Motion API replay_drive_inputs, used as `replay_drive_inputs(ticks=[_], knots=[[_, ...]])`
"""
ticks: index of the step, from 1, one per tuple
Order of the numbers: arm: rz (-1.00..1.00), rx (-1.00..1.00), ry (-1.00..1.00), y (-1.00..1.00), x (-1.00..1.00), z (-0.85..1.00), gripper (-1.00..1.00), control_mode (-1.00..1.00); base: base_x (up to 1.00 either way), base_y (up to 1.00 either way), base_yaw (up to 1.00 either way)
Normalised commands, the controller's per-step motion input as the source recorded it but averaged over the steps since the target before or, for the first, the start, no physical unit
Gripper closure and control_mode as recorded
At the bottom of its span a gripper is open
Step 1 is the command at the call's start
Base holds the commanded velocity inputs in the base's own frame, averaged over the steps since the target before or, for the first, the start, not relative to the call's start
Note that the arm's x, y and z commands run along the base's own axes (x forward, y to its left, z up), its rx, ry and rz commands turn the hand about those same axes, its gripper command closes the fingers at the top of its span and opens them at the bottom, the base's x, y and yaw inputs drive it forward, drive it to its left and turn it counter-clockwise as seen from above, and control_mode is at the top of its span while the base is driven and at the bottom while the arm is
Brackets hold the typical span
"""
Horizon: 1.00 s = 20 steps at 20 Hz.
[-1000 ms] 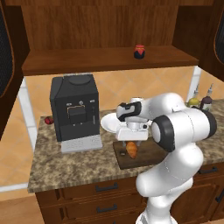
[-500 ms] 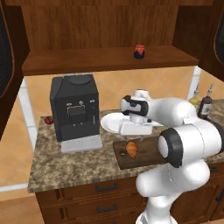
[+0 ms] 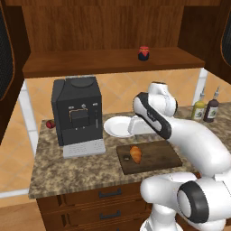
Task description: From the different types of pastries on the counter, select a croissant and place it on the cutting board. Then retrieve a jar of jam from the cabinet and place it alongside the croissant on the cutting board.
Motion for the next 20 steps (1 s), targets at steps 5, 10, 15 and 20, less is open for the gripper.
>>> replay_drive_inputs(ticks=[5, 10, 15, 20], knots=[[0.00, -0.01, -0.17, -0.01, -0.48, 0.71, -1.00, -1.00, 0.00, 0.00, 0.00], [0.00, 0.00, -0.11, -0.15, -0.19, 0.66, -1.00, -1.00, 0.00, 0.00, 0.00], [-0.01, 0.00, -0.17, -0.16, -0.07, 0.83, -1.00, -1.00, 0.00, 0.00, 0.00], [-0.12, 0.00, -0.22, -0.01, 0.00, 0.85, -1.00, -1.00, 0.00, 0.00, 0.00]])
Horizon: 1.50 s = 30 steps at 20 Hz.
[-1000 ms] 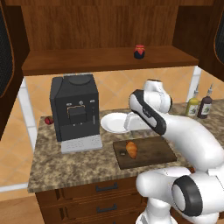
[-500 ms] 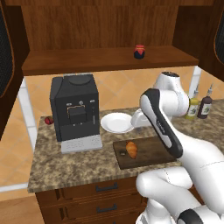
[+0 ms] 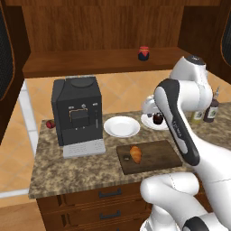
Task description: From the different types of pastries on the counter, select a croissant and place it on the cutting board. Then retrieve a jar of jam from the cabinet and place it alongside the croissant on the cutting board.
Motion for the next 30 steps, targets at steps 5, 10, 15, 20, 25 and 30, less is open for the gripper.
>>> replay_drive_inputs(ticks=[5, 10, 15, 20, 25, 30], knots=[[-0.07, 0.06, -0.06, -0.02, -0.13, 0.18, -1.00, -1.00, 0.00, 0.00, 0.00], [-0.03, 0.01, -0.19, -0.18, -0.03, 0.29, -1.00, -1.00, 0.00, 0.00, 0.00], [-0.07, 0.00, -0.23, -0.01, 0.04, 0.59, -1.00, -1.00, 0.00, 0.00, 0.00], [-0.12, -0.03, -0.23, 0.00, 0.19, 0.70, -1.00, -1.00, 0.00, 0.00, 0.00], [-0.16, -0.01, -0.17, -0.03, 0.38, 0.57, -1.00, -1.00, 0.00, 0.00, 0.00], [-0.16, 0.00, -0.08, -0.18, 0.60, 0.36, -1.00, -1.00, 0.00, 0.00, 0.00]])
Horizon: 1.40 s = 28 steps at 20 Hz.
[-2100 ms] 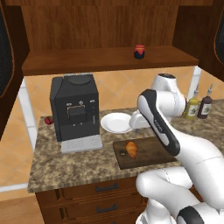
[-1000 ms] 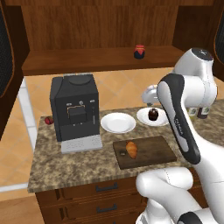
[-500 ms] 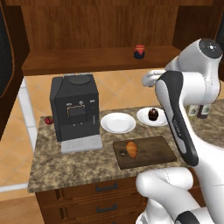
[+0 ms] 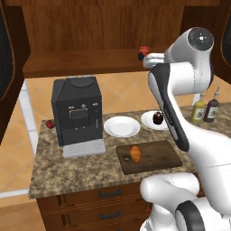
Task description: From the different types of pastries on the counter, select a croissant and place it on the cutting board. Then retrieve a jar of jam from the cabinet and place it alongside the croissant on the cutting board.
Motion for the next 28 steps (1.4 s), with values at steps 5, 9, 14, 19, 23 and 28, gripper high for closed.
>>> replay_drive_inputs(ticks=[5, 9, 14, 19, 23, 28], knots=[[-0.10, 0.04, -0.04, -0.16, 0.58, 0.19, -1.00, -1.00, 0.00, 0.00, 0.00], [0.00, 0.14, 0.00, -0.18, 0.01, 0.00, -1.00, -1.00, 0.00, 0.00, 0.00], [0.02, 0.17, -0.03, -0.20, 0.26, 0.00, -1.00, -1.00, 0.00, 0.00, 0.00], [0.01, 0.01, -0.01, 0.04, 0.13, 0.00, -1.00, -1.00, 0.00, 0.00, 0.00], [0.01, -0.08, -0.03, 0.00, 0.46, 0.02, -1.00, -1.00, 0.00, 0.00, 0.00], [0.05, -0.10, -0.01, 0.00, 0.74, 0.17, -1.00, -1.00, 0.00, 0.00, 0.00]])
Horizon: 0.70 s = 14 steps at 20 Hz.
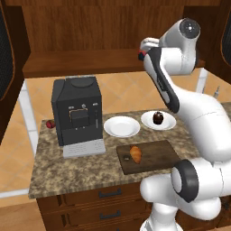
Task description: From the different types of pastries on the counter, select a croissant and place it on the cutting board. Then retrieve a jar of jam from the cabinet and place it alongside the croissant on the cutting board.
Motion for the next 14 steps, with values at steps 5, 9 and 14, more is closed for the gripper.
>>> replay_drive_inputs(ticks=[5, 9, 14], knots=[[0.01, -0.02, 0.01, 0.06, 0.34, 0.02, -1.00, -1.00, 0.00, 0.00, 0.00], [0.00, 0.00, 0.01, 0.00, 0.40, 0.00, -1.00, -1.00, 0.00, 0.00, 0.00], [0.00, 0.00, 0.00, 0.00, 0.35, -0.12, -1.00, -1.00, 0.00, 0.00, 0.00]])
